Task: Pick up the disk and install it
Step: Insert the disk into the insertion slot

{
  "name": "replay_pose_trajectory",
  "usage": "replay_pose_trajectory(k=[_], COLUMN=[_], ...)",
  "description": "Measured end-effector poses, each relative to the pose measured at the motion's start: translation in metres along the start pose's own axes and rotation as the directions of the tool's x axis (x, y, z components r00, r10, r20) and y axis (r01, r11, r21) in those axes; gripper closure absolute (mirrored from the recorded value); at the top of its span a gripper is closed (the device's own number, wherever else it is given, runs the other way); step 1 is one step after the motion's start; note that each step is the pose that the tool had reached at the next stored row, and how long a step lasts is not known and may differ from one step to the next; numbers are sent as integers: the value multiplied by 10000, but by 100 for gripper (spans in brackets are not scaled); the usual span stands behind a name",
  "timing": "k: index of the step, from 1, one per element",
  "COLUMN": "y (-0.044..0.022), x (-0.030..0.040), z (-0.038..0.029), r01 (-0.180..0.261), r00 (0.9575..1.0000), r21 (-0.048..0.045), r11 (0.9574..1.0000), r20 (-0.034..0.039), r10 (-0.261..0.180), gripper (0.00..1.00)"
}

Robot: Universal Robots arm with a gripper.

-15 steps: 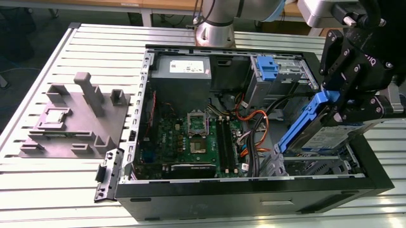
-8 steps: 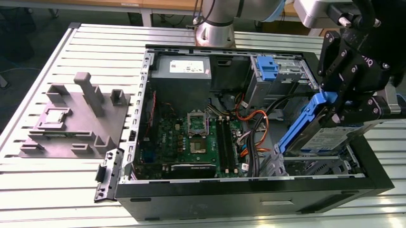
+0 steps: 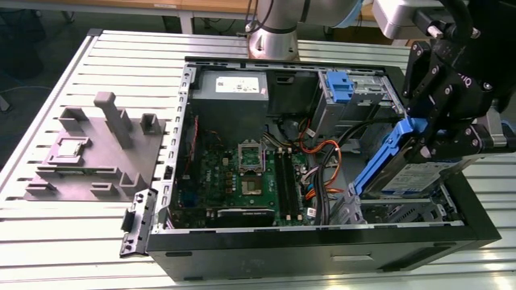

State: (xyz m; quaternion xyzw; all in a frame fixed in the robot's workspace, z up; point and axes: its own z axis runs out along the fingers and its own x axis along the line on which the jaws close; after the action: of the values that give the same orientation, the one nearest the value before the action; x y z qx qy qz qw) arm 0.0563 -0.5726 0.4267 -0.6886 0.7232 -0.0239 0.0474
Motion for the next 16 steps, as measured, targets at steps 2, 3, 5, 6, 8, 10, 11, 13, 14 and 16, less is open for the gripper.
replay_pose_trajectory(k=[2, 3, 5, 6, 8, 10, 11, 13, 14, 16], y=[0, 0, 0, 0, 0, 0, 0, 0, 0, -3], x=[0, 0, 0, 0, 0, 0, 0, 0, 0, 1], z=[1, 1, 2, 2, 2, 2, 2, 2, 4, 20], r01=[0, -1, -1, -1, -1, 0, -1, 0, -1, -6], r00=[10000, 10000, 10000, 10000, 10000, 10000, 10000, 10000, 10000, 10000], r21=[0, 0, 0, 0, 0, 0, 0, 0, 0, -14], r11=[10000, 10000, 10000, 10000, 10000, 10000, 10000, 10000, 10000, 10000], r20=[1, 0, 1, 1, 0, 1, 0, 1, 2, 3], r10=[0, 1, 1, 1, 1, 0, 1, 0, 1, 6], gripper=[63, 63, 63, 63, 62, 62, 56, 56, 56, 56])
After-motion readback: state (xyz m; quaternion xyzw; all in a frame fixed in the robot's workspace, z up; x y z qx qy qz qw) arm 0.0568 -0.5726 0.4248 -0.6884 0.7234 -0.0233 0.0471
